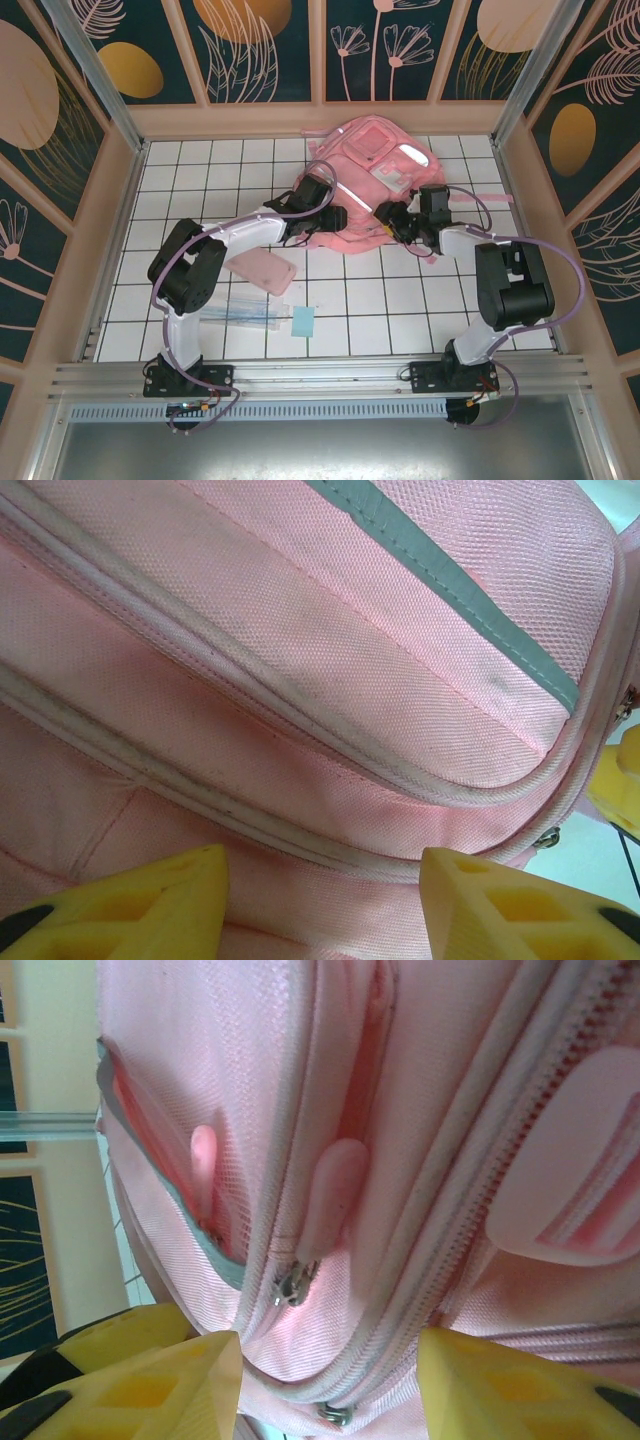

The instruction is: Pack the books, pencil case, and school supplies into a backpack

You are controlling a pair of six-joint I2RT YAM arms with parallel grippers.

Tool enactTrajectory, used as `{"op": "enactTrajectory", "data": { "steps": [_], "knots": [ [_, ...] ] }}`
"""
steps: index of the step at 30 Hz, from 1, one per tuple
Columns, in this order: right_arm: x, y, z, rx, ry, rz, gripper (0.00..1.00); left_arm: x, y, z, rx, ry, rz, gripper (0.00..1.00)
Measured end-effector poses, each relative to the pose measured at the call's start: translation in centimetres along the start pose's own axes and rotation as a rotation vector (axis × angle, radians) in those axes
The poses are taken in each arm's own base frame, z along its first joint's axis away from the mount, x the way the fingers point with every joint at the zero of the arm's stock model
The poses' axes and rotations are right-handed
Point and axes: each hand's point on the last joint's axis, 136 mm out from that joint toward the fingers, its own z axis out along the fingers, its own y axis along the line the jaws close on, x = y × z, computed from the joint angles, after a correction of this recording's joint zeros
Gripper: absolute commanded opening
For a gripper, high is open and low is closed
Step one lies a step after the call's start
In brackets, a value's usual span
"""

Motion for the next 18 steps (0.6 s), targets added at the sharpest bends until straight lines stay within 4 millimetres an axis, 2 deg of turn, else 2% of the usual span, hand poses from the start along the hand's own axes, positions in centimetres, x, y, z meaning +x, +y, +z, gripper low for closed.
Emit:
{"op": "enactTrajectory", "data": {
  "steps": [8,11,18],
  "knots": [
    [-0.6,-0.3,1.5,-0.033,-0.005,0.040,0.46,0.2,-0.1,0.0,0.011,0.009,0.000,0.51],
    [-1.3,0.6,1.9,-0.092,-0.031,0.055,0.44,0.6,0.0,0.0,0.013,0.014,-0.003,0.51],
    [-1.4,0.7,2.1,-0.208,-0.078,0.140,0.40,1.0,-0.2,0.0,0.034,0.025,-0.007,0.50]
  ]
}}
